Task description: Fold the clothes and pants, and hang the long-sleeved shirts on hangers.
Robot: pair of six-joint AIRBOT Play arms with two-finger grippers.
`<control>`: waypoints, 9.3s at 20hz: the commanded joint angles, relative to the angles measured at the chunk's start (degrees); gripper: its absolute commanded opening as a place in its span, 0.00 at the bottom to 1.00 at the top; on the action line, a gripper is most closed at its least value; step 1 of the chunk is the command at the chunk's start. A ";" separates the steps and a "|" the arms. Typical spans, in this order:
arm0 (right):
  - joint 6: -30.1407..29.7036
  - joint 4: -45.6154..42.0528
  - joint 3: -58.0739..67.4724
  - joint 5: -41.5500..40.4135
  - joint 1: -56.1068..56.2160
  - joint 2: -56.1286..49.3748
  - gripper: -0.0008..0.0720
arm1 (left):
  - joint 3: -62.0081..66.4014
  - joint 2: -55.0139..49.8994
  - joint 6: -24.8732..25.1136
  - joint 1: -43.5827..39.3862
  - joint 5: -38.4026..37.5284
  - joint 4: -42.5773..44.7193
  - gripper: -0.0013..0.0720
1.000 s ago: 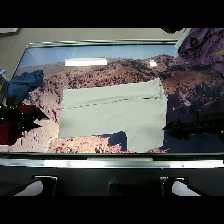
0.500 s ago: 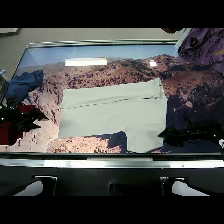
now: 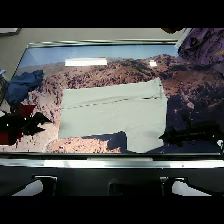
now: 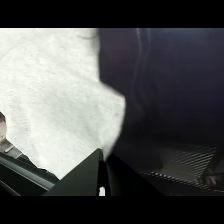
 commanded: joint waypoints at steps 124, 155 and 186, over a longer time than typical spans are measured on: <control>32.30 -24.59 59.10 -15.32 14.53 2.60 0.06 | 68.11 -60.19 -17.31 -68.41 25.59 -31.54 0.04; 57.83 -24.04 61.99 7.72 53.72 -13.53 0.06 | 69.22 -25.38 -14.80 -23.85 -15.47 12.61 0.04; 48.26 -8.37 67.23 15.41 46.93 -18.18 0.75 | 67.30 -25.38 -14.60 -20.59 -16.52 12.61 0.04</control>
